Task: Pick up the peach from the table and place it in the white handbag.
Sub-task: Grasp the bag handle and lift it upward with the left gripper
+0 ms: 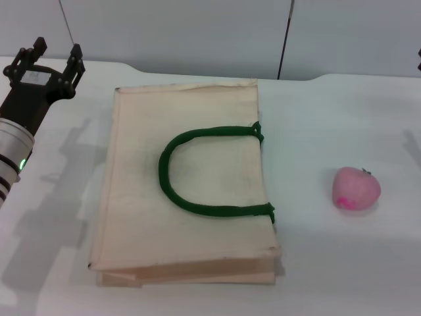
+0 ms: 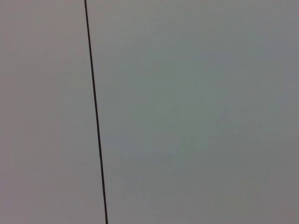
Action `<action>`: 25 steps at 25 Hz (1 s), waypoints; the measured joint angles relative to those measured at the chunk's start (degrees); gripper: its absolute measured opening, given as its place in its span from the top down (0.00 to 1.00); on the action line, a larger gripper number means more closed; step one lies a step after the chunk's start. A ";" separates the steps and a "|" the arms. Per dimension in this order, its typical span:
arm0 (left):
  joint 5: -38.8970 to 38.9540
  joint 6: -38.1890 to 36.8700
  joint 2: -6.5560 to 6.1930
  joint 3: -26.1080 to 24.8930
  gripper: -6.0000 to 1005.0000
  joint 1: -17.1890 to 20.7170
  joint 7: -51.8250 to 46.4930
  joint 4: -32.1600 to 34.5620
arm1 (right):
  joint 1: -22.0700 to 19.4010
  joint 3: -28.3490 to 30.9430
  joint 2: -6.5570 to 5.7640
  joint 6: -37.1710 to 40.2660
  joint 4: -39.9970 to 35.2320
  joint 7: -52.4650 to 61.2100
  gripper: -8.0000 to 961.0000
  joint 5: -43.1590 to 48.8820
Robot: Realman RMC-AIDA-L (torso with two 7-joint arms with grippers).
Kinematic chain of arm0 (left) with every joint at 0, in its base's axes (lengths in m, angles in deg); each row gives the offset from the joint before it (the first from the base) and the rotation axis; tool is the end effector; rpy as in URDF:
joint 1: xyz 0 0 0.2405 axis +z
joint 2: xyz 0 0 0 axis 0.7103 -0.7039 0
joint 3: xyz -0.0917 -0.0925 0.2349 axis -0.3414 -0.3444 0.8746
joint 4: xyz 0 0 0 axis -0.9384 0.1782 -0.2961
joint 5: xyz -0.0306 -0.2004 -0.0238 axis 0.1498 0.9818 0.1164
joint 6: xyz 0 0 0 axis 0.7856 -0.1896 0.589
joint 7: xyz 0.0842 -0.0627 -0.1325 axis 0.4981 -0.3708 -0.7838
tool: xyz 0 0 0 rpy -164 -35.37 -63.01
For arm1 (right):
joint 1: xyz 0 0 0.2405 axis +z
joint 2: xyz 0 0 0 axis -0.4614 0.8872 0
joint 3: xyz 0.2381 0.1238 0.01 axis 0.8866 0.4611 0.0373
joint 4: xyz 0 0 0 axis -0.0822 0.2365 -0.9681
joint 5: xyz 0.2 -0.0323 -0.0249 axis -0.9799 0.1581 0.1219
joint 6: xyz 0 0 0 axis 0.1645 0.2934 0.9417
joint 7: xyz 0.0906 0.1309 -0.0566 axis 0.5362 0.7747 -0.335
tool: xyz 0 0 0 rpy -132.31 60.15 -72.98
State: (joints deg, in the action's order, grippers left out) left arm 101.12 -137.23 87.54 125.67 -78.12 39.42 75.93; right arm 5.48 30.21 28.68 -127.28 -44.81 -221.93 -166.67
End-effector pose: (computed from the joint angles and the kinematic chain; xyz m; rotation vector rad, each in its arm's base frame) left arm -0.3164 0.3949 0.0148 -1.6008 -0.4235 -0.7074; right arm 0.3130 0.4120 0.0240 -1.6845 0.5195 0.7755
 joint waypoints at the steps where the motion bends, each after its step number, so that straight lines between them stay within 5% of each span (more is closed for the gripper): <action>1: 0.00 0.00 0.00 0.00 0.35 0.02 0.00 0.00 | 0.00 0.00 0.00 0.00 0.00 0.00 0.10 0.00; 16: 0.00 0.00 0.00 0.00 0.36 0.08 -0.36 0.00 | 0.00 0.09 0.00 0.00 0.00 0.00 0.10 0.00; 25: -0.81 2.20 -0.36 0.60 0.36 -0.36 -8.46 -0.56 | 0.02 0.02 -0.33 0.60 -0.02 3.45 0.10 0.23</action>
State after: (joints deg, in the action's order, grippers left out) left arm 100.31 -135.03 87.18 126.27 -78.48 30.96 75.37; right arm 5.50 30.23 28.35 -126.68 -44.83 -218.49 -166.44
